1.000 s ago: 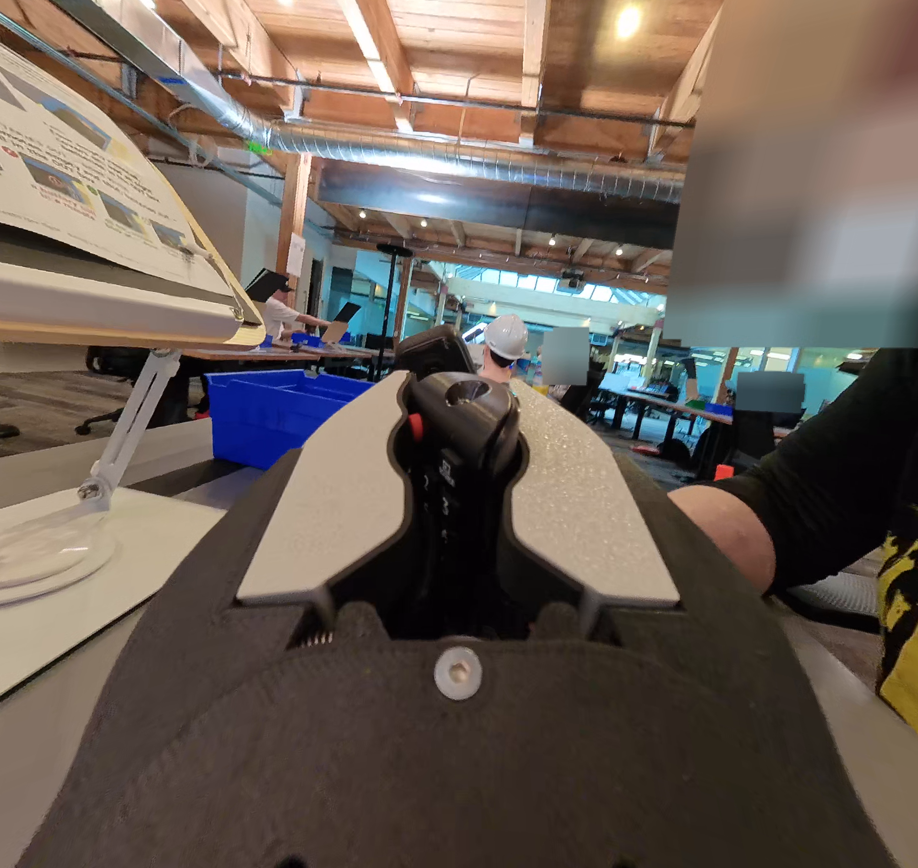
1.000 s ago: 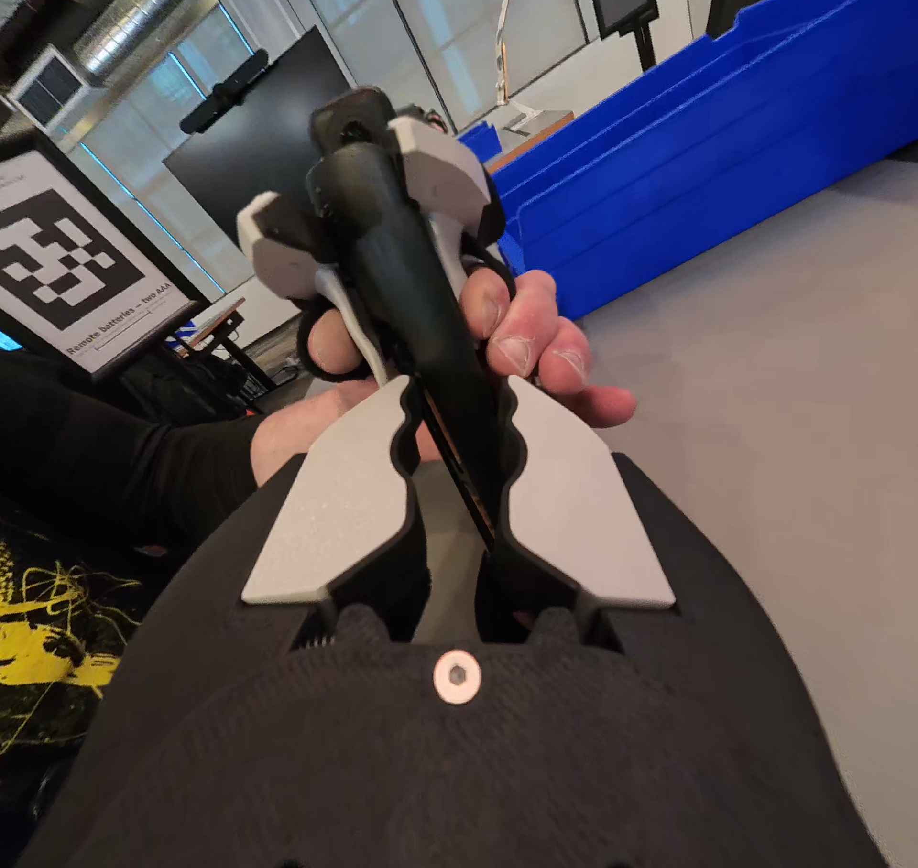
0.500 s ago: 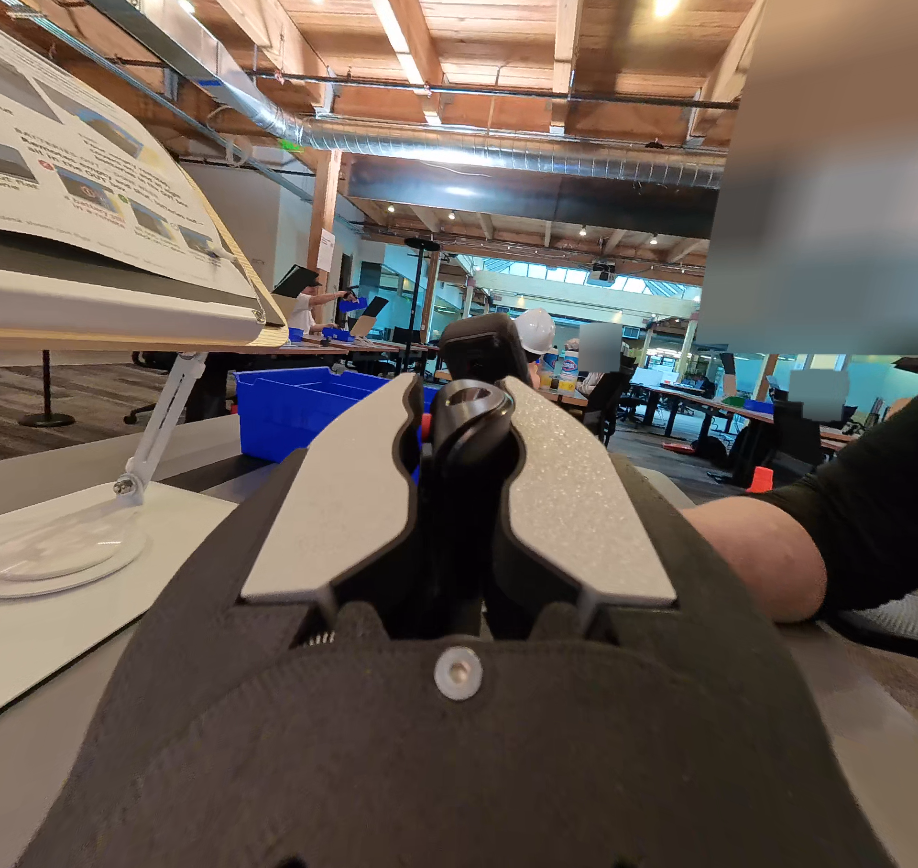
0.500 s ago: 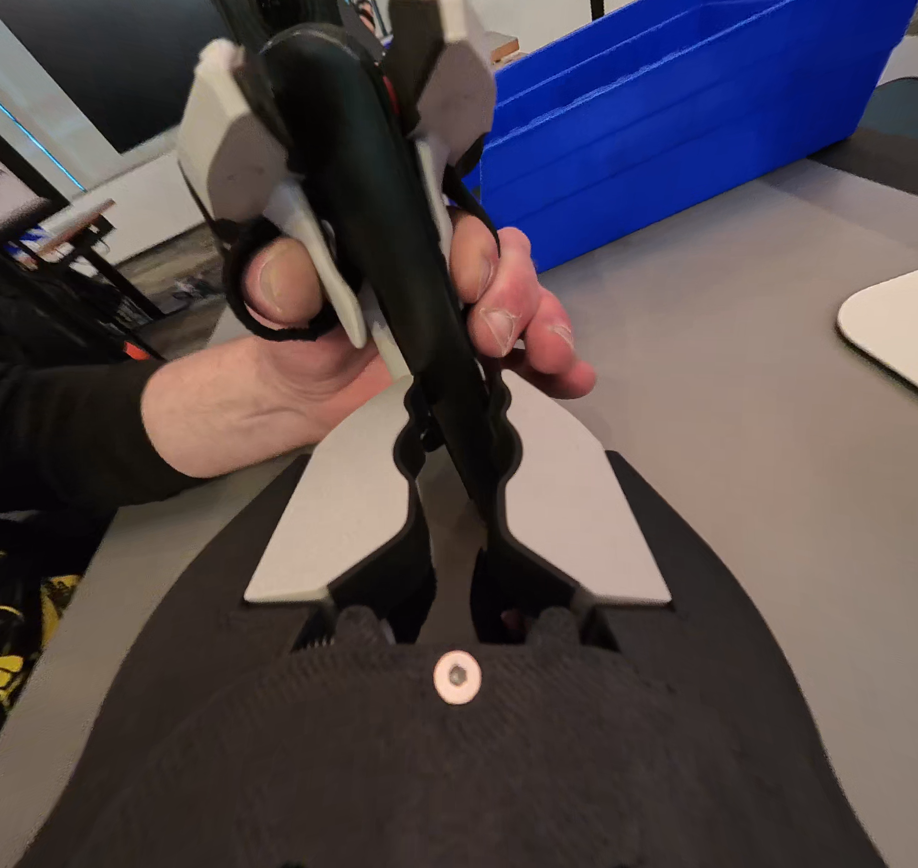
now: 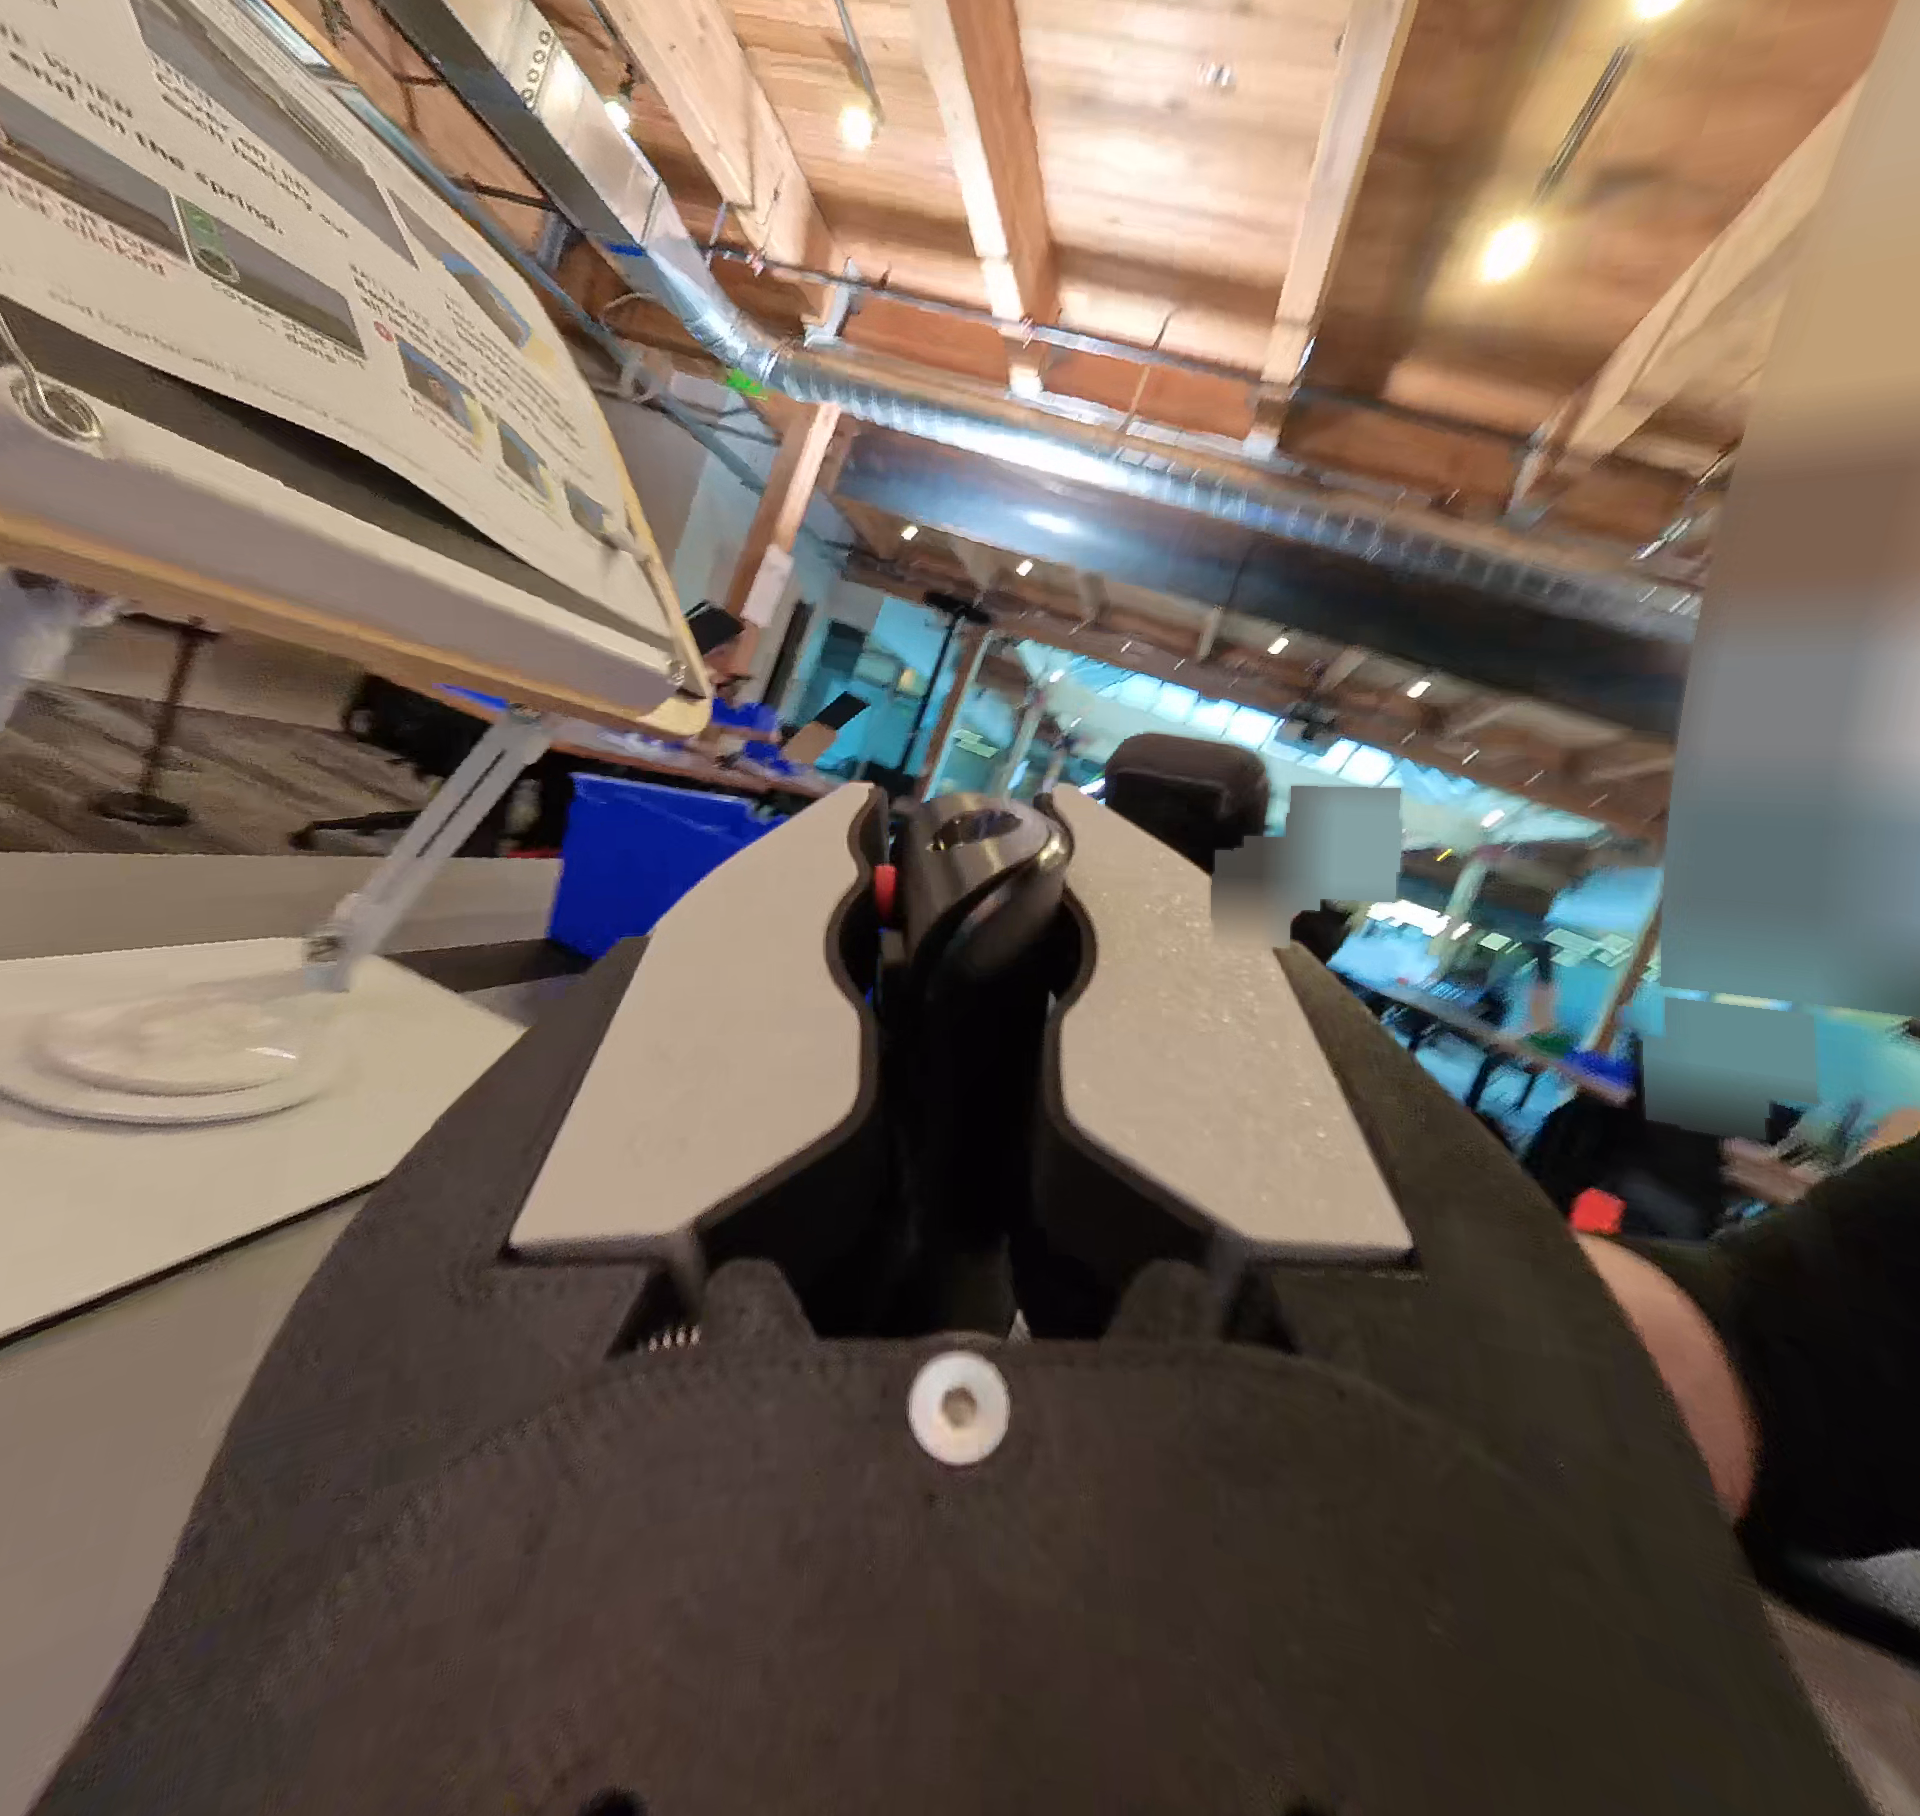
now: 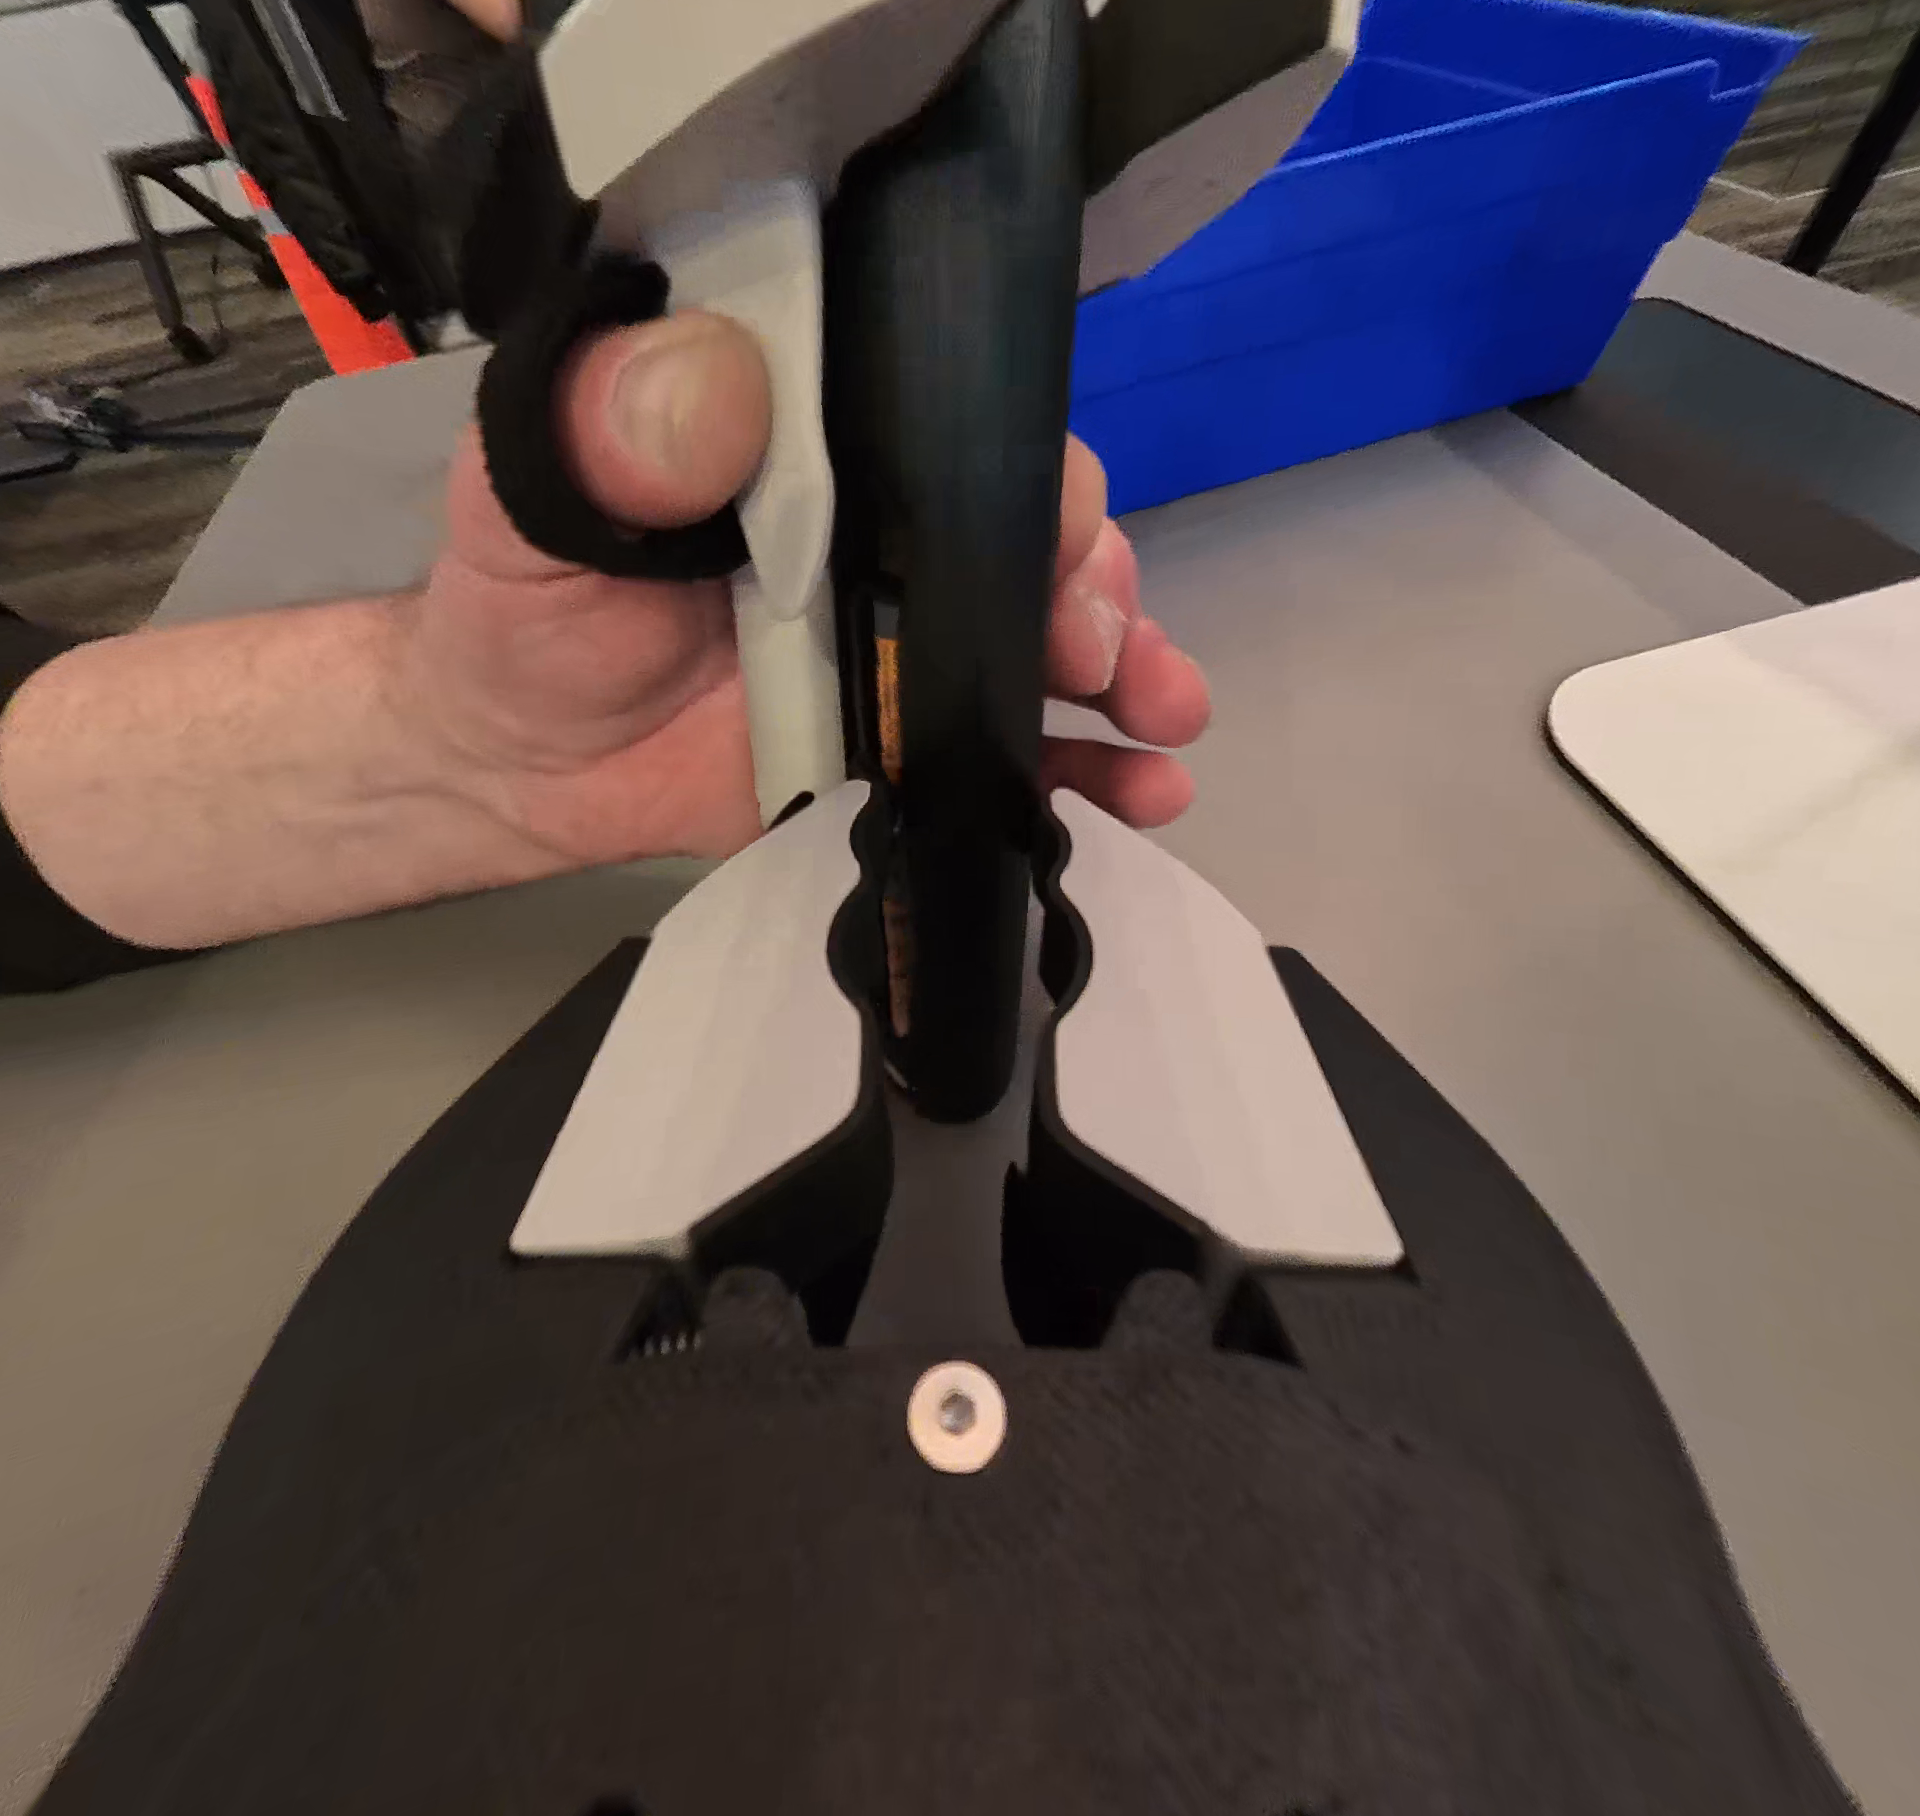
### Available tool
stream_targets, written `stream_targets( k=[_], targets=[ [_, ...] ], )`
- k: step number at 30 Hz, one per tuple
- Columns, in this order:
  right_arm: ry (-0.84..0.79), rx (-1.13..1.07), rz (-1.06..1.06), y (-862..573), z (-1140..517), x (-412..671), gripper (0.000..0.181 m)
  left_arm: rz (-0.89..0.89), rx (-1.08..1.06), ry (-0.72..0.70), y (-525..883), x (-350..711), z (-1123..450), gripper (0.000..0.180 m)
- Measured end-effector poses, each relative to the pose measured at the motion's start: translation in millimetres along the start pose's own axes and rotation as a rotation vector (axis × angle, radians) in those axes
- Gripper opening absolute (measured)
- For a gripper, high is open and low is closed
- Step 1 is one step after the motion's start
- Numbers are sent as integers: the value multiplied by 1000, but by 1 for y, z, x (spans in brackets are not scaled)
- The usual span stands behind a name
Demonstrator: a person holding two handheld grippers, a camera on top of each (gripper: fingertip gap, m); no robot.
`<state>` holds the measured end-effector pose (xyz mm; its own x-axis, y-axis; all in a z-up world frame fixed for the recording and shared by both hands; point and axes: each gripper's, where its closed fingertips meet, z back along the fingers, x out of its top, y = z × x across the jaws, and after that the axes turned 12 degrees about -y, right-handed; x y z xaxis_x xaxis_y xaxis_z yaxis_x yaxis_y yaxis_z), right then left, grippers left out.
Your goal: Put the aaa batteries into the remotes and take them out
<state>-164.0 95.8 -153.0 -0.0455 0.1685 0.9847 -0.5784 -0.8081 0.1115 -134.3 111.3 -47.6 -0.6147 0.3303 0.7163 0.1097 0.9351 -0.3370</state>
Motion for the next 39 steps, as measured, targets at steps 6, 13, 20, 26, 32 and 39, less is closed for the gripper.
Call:
stream_targets(
  k=[6, 13, 20, 26, 32, 39],
  targets=[
    [-66, 205, -208, 20, 6, 11, 23, 221, -99, -75, -15, 9, -6, 30],
    [-127, 323, -238, 28, 25, 23, 21, 198, -130, -19, -30, 15, -15, 39],
    [-77, 718, -348, 69, 55, 22, 21, -104, -266, 376, -64, -3, 5, 84],
    [14, 990, -366, 110, 63, 20, 21, -102, -586, 522, -132, -34, 21, 74],
    [35, 969, -352, 110, 62, 17, 22, -183, -558, 447, -141, -33, 22, 69],
    [87, 400, 76, 64, 48, 5, 56, -191, -194, 346, -79, -14, 30, 69]
  ],
)
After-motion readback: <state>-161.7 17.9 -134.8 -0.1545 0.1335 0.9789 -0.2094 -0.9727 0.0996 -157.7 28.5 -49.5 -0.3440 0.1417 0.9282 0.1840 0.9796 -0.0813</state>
